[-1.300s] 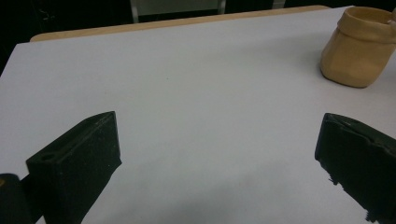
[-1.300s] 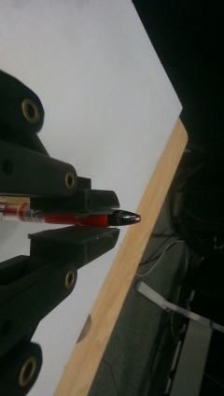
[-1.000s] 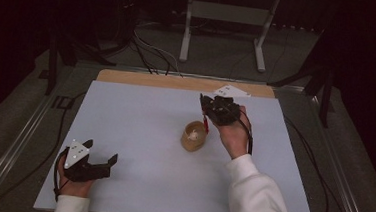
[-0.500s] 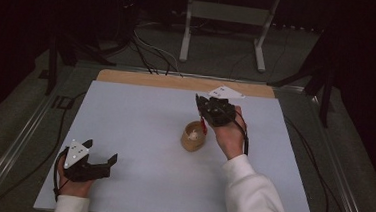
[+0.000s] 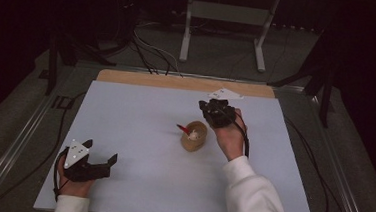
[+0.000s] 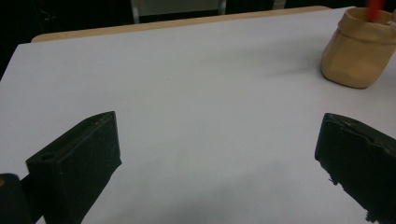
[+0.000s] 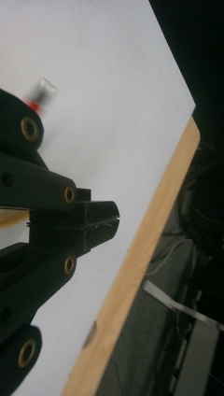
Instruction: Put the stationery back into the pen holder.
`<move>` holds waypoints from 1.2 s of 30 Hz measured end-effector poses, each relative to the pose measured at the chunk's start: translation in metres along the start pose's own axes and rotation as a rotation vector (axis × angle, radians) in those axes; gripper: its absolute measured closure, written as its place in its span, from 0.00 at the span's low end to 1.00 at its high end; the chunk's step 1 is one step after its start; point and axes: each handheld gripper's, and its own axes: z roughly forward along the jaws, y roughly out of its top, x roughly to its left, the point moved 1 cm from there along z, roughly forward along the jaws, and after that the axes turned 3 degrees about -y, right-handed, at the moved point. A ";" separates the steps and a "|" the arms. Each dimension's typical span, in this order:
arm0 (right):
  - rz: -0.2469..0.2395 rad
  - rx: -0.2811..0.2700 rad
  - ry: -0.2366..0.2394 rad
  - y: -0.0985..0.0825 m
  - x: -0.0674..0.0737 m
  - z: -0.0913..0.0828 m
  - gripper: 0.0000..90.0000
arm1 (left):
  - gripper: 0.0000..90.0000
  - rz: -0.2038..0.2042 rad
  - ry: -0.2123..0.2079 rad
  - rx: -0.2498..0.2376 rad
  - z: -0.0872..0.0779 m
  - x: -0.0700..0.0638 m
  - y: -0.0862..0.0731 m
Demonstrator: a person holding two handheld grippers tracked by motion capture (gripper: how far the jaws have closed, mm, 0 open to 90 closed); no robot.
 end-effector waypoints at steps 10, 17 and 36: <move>0.020 -0.008 0.016 -0.011 -0.007 -0.005 0.83 | 0.01 0.000 0.003 0.002 0.001 0.000 0.000; 0.055 -0.030 0.006 -0.021 -0.018 -0.012 0.52 | 0.01 0.001 0.005 0.006 0.001 0.000 0.000; 0.051 -0.075 -0.033 -0.050 -0.033 -0.036 0.08 | 0.01 -0.003 0.017 0.000 -0.001 0.003 -0.001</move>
